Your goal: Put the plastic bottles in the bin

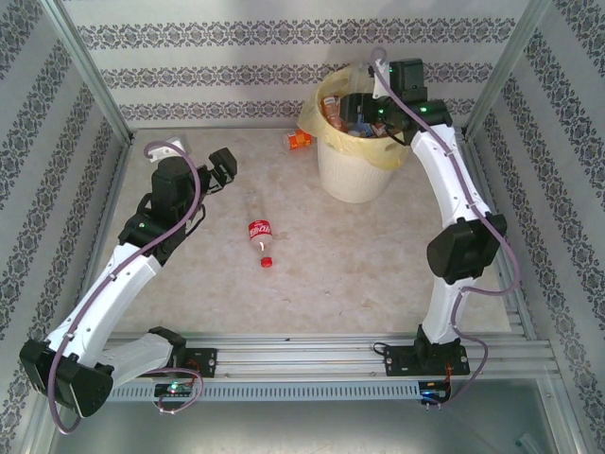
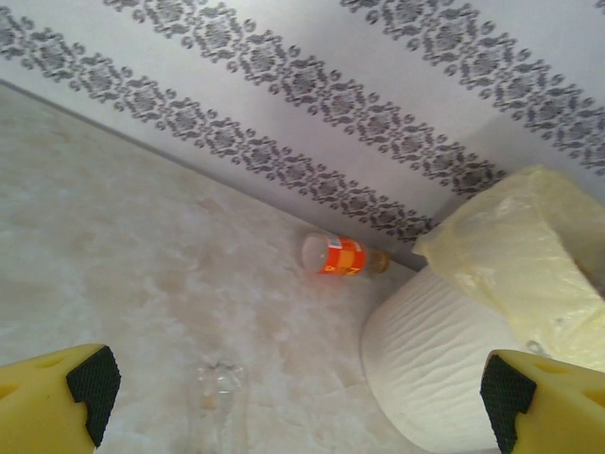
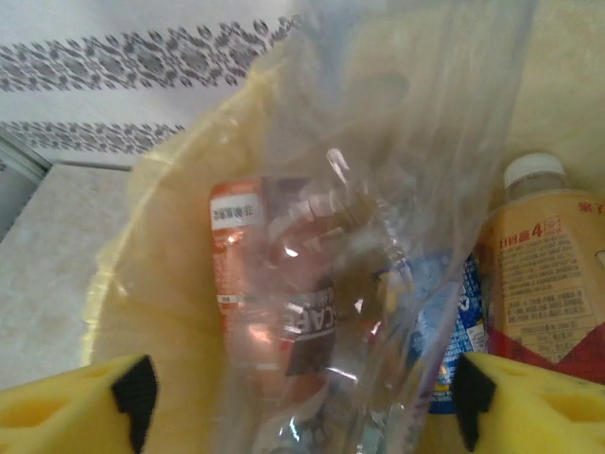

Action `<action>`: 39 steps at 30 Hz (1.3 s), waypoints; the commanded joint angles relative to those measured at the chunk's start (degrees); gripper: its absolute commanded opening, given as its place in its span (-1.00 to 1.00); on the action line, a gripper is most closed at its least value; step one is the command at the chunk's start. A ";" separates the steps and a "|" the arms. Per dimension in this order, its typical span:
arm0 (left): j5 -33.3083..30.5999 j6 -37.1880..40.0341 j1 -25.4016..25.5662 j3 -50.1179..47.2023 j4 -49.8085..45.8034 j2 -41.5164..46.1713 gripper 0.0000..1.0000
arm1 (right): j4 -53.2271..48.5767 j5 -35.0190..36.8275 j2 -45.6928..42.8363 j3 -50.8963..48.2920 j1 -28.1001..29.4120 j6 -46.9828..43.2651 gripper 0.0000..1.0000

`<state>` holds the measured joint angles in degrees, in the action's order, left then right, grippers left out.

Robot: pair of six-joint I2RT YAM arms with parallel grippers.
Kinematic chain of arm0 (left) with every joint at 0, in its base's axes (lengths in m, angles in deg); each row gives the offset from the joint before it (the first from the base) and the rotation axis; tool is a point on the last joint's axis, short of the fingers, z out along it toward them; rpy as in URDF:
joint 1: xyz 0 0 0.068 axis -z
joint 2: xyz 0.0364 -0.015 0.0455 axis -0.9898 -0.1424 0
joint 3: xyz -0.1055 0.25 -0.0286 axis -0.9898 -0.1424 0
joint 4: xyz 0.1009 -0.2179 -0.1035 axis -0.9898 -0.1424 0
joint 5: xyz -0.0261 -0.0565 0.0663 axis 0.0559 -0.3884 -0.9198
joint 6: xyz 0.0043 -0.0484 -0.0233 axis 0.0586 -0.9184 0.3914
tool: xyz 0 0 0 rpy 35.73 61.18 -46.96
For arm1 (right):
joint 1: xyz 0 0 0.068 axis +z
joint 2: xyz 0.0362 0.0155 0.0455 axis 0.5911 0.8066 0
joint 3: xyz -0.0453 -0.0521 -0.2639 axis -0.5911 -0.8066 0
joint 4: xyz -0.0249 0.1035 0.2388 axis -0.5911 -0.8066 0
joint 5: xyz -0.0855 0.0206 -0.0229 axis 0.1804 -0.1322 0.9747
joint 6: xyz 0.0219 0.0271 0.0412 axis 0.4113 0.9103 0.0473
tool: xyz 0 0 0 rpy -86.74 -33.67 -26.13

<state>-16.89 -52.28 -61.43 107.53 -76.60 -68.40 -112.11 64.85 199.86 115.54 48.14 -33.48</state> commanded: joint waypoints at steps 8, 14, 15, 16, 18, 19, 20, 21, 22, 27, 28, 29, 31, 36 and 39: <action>-1.19 -0.65 -1.39 -0.70 -2.99 -0.27 0.99 | 3.76 4.94 -5.73 -1.63 2.15 -0.24 0.88; 1.19 -1.64 -1.92 -0.04 -3.17 -2.97 0.99 | 10.26 4.14 -12.14 -8.89 3.37 1.17 0.93; 1.78 -1.72 -2.16 0.21 -3.13 -3.62 0.99 | 11.61 4.05 -13.57 -10.47 3.77 1.57 0.94; 2.34 -1.81 -2.21 0.52 -3.25 -4.24 0.99 | 12.87 3.97 -14.80 -11.96 4.05 1.78 0.96; 3.71 -1.98 -2.58 1.54 -3.69 -5.94 0.99 | 16.17 3.59 -17.98 -15.95 4.78 2.58 0.96; 4.39 -1.98 -2.65 2.13 -3.89 -6.79 0.99 | 17.75 3.21 -19.42 -17.79 5.08 2.86 0.96; 5.15 -2.13 -2.88 2.76 -4.15 -7.86 0.99 | 19.54 2.84 -21.07 -19.98 5.40 3.29 0.96; 5.90 -2.27 -3.01 3.45 -4.39 -8.94 0.99 | 21.50 2.16 -22.74 -22.33 5.77 3.77 0.96; 6.58 -2.41 -3.22 4.17 -4.59 -9.94 0.99 | 22.93 1.39 -23.89 -24.00 5.99 4.13 0.96; 11.85 -2.77 -4.28 9.26 -4.37 -17.31 0.99 | 34.22 -4.80 -32.13 -36.74 7.49 7.54 0.96; 12.83 -2.77 -4.43 10.55 -4.20 -19.26 0.99 | 35.68 -5.23 -33.40 -38.77 7.91 7.78 0.96; 13.95 -2.74 -4.57 12.20 -3.89 -21.81 0.99 | 37.12 -5.26 -35.14 -41.05 8.55 7.71 0.96; 16.46 -1.33 -4.87 15.34 -2.51 -26.99 0.99 | 38.77 -4.98 -37.67 -44.24 9.48 6.75 0.96; 19.42 9.16 -5.02 24.47 2.42 -40.01 0.99 | 39.74 -3.06 -43.39 -49.81 10.29 4.83 0.96; 21.33 17.28 -5.39 30.07 4.33 -47.36 0.99 | 38.18 -0.60 -46.19 -51.68 10.28 3.84 0.96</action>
<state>1.45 -45.31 -65.87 133.21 -76.11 -111.73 -76.09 62.23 156.56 65.32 58.23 -27.84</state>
